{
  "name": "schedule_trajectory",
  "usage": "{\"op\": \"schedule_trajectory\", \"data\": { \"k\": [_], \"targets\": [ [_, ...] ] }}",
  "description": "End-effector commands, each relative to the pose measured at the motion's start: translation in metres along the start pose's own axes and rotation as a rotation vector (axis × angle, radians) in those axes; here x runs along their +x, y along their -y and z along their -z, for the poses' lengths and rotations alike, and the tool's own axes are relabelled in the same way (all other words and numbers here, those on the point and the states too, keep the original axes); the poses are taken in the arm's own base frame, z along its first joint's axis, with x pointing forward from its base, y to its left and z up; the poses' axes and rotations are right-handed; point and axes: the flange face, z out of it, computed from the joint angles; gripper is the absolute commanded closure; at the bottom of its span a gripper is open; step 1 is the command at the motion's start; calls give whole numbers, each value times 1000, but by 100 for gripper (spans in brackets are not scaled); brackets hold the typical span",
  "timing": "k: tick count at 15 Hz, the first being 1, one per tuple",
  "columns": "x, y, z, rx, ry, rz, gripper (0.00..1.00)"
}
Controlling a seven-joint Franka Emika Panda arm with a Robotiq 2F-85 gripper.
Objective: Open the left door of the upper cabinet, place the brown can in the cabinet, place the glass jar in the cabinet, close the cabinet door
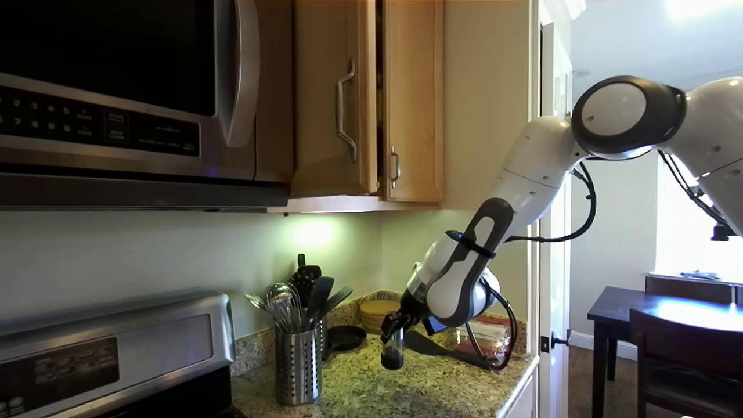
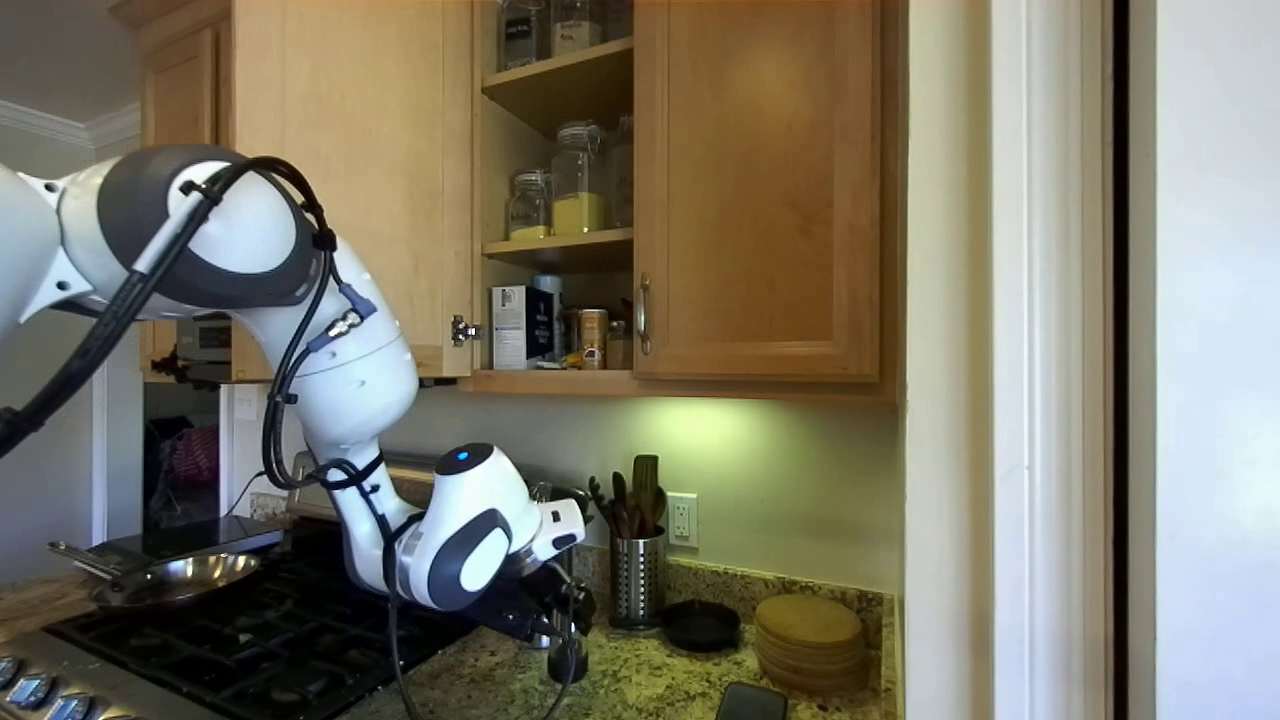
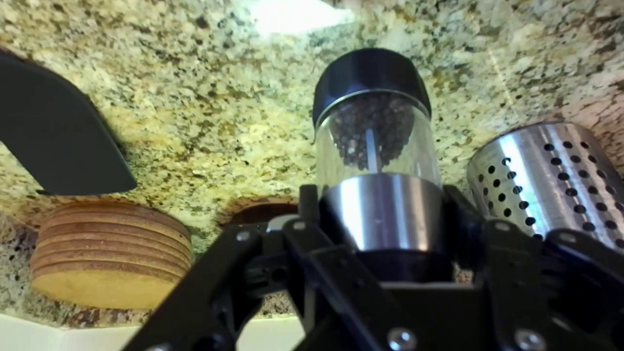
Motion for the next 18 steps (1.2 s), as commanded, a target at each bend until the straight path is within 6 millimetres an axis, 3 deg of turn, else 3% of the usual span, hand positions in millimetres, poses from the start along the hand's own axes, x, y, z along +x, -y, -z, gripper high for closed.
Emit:
{"op": "schedule_trajectory", "data": {
  "k": [1,18],
  "targets": [
    [24,-4,45,4,10,46,64],
    [169,1,203,-3,-24,88,64]
  ]
}}
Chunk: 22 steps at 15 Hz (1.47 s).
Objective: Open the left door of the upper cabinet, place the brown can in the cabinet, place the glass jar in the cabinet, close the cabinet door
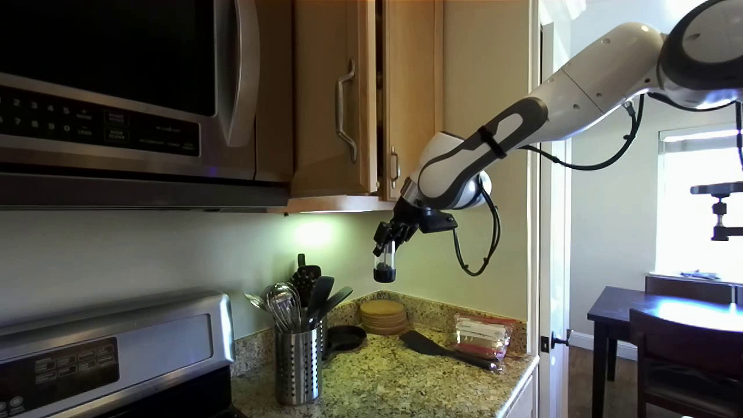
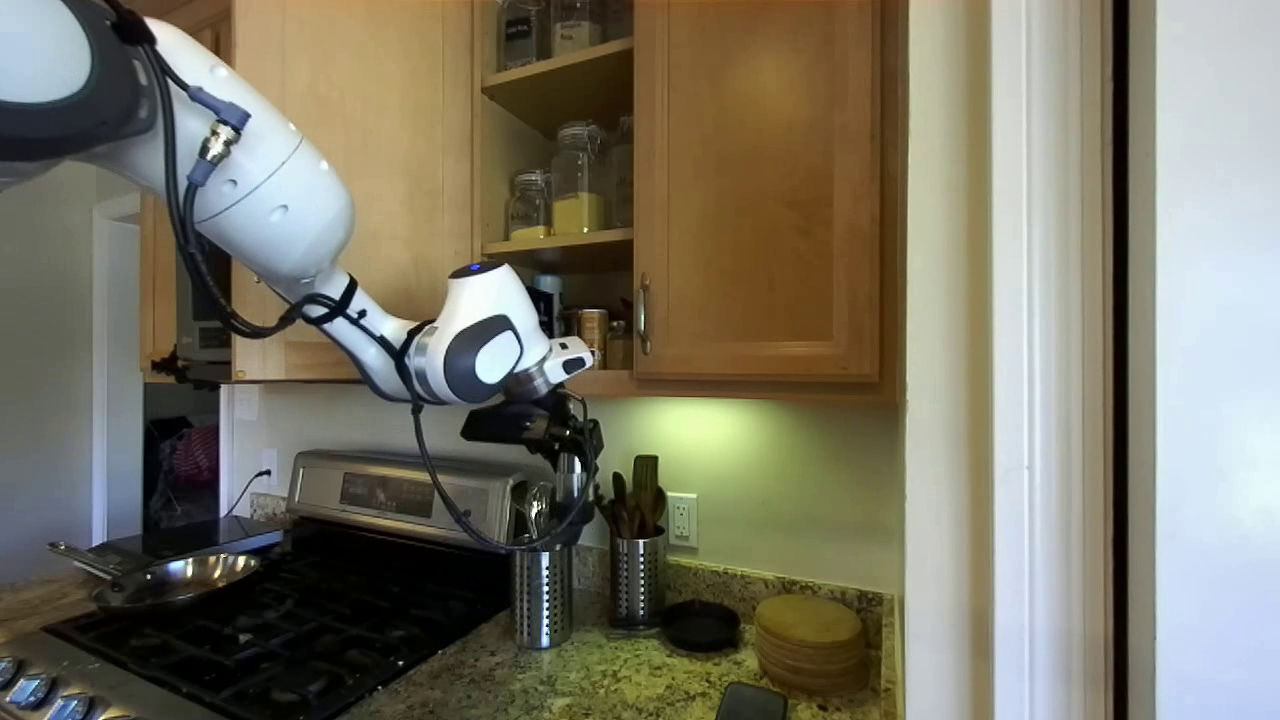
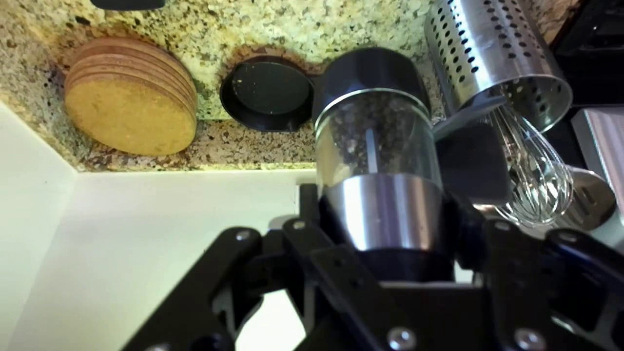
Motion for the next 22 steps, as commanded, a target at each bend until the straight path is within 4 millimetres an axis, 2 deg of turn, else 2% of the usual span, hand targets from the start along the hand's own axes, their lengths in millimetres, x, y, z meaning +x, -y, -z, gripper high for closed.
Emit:
{"op": "schedule_trajectory", "data": {
  "k": [1,16,22],
  "targets": [
    [26,-3,42,-23,-15,21,64],
    [108,33,168,-45,-171,75,64],
    [130,63,195,2,-251,130,64]
  ]
}}
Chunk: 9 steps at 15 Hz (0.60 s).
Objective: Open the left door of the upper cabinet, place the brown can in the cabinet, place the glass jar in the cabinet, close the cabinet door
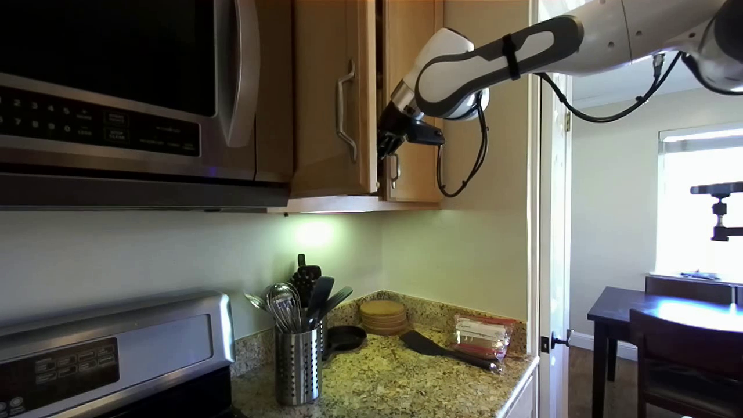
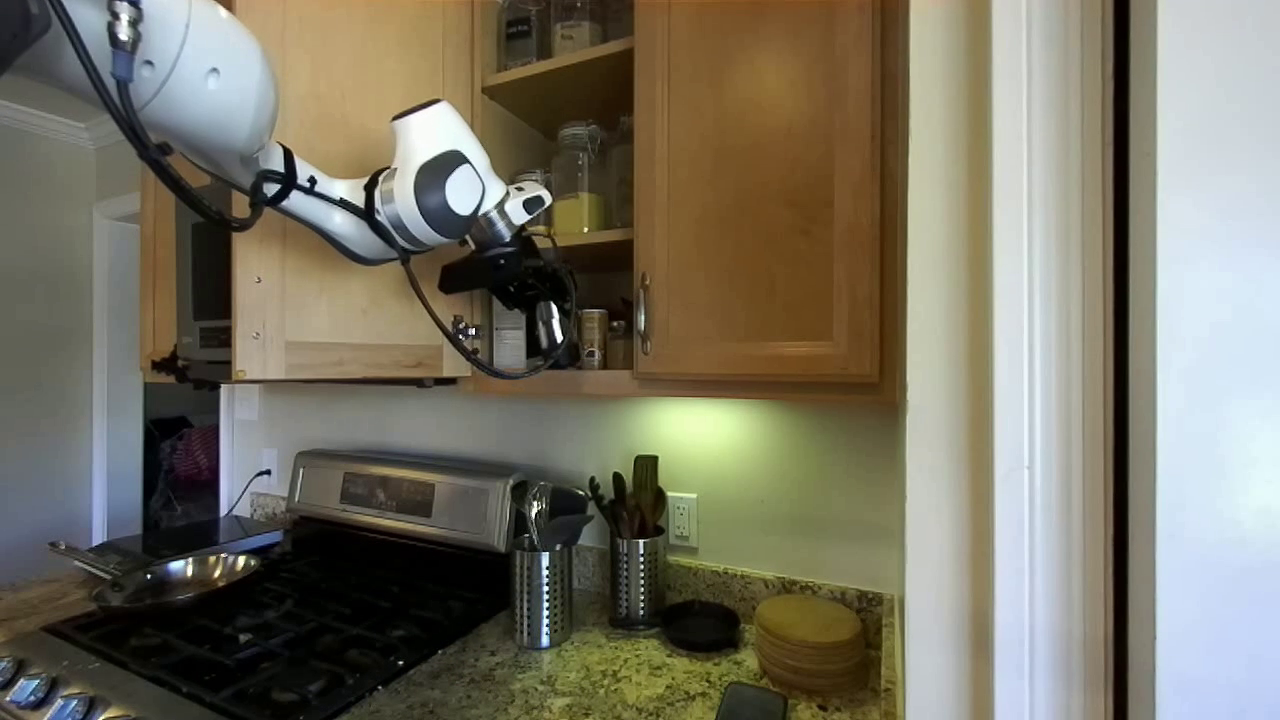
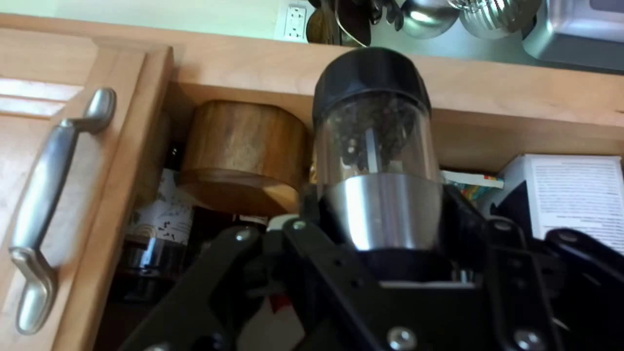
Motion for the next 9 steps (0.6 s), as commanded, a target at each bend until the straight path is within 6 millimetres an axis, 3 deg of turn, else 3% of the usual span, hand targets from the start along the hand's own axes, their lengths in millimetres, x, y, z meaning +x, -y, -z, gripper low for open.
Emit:
{"op": "schedule_trajectory", "data": {
  "k": [1,9],
  "targets": [
    [14,12,14,34,-37,29,64],
    [25,25,-9,146,-59,65,64]
  ]
}}
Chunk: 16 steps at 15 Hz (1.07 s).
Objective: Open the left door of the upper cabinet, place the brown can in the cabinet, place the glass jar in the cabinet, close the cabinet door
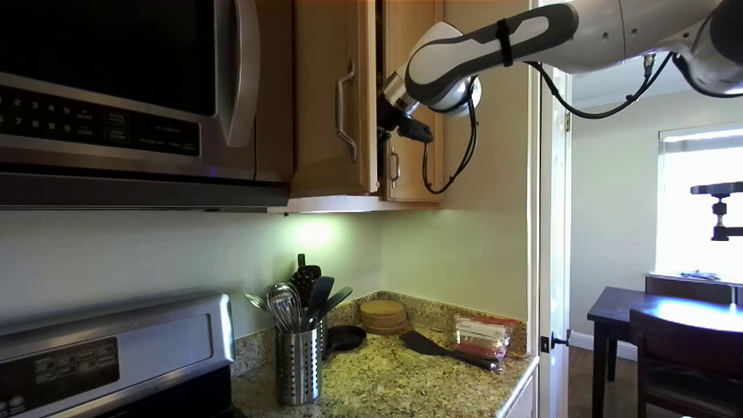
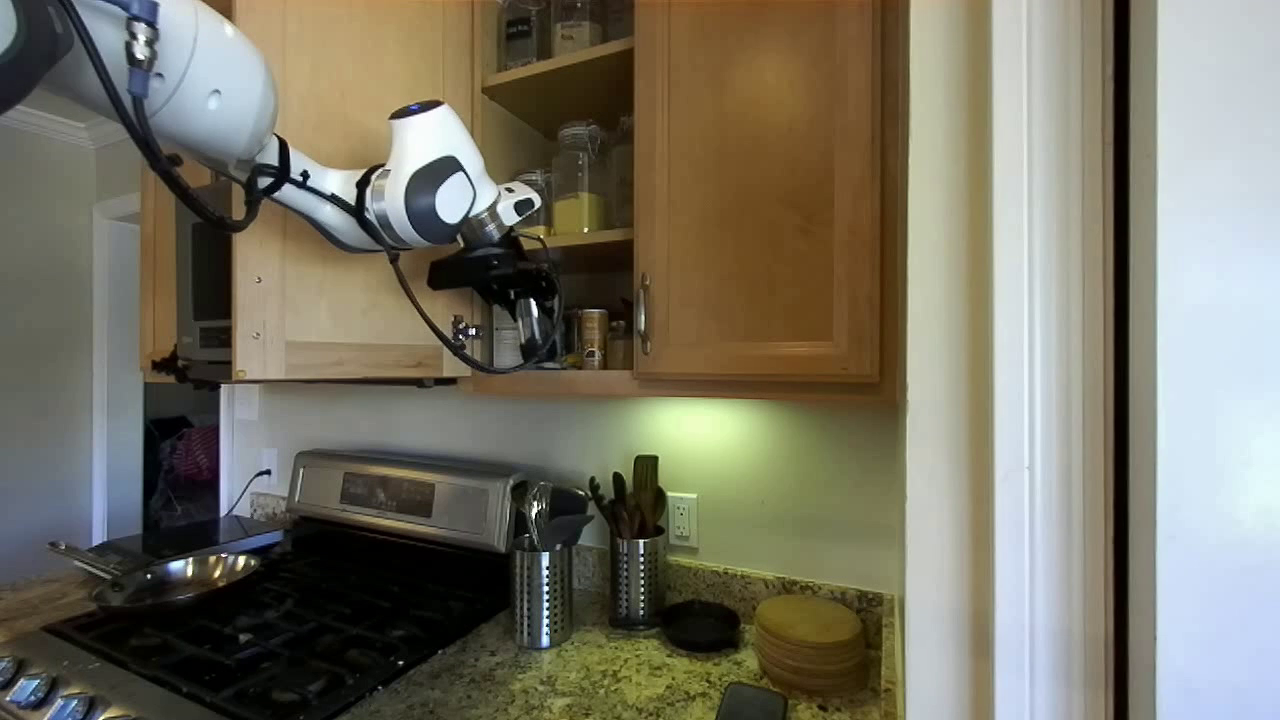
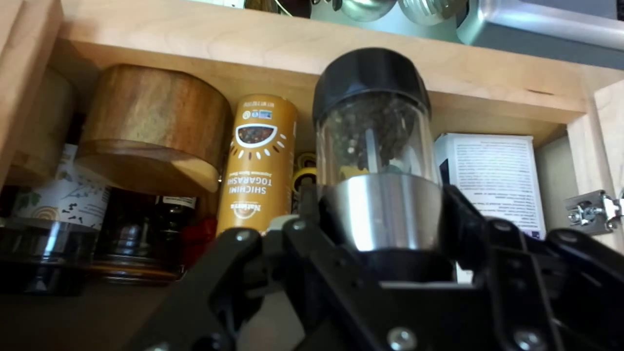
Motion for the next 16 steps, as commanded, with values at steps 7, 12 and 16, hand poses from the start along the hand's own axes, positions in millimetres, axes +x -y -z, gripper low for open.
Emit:
{"op": "schedule_trajectory", "data": {
  "k": [7,12,16],
  "targets": [
    [31,-5,-55,52,-44,53,64],
    [40,-15,-78,29,-56,58,64],
    [40,-28,-96,15,-65,63,64]
  ]
}}
